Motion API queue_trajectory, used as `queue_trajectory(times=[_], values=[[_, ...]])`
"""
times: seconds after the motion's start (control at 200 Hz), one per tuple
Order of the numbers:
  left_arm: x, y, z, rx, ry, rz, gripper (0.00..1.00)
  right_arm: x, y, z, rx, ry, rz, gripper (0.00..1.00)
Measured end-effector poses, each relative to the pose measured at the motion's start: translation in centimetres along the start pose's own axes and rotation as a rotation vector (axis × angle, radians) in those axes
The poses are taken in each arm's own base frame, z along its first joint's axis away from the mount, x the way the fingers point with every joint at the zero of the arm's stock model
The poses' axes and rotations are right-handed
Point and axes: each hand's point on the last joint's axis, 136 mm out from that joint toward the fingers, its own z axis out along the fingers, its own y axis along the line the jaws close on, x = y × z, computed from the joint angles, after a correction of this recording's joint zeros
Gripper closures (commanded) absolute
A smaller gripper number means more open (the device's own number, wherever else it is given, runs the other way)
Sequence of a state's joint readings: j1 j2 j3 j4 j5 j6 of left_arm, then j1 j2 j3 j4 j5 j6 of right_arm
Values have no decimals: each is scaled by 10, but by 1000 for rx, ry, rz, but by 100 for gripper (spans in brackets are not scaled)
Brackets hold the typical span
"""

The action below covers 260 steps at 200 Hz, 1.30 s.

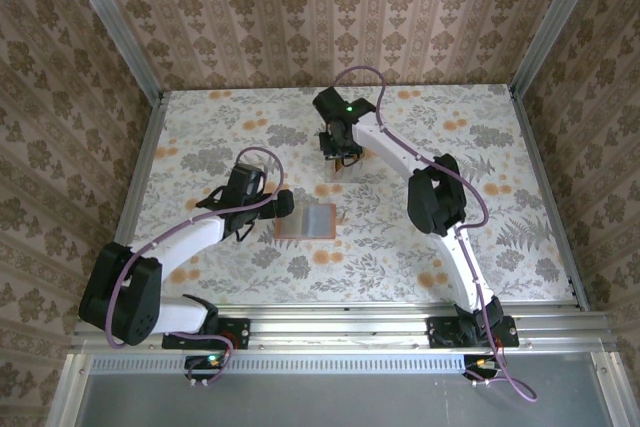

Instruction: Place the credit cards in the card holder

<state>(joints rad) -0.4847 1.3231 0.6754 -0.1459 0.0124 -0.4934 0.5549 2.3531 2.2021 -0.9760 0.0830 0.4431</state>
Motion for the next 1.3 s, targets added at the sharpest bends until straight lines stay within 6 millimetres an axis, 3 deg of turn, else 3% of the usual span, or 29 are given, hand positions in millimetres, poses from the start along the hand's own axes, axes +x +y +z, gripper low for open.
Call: queue_trajectory(times=[1.3], values=[[10,6,4,9,13,-12,0,-4,1,17,52,28,-16,83]])
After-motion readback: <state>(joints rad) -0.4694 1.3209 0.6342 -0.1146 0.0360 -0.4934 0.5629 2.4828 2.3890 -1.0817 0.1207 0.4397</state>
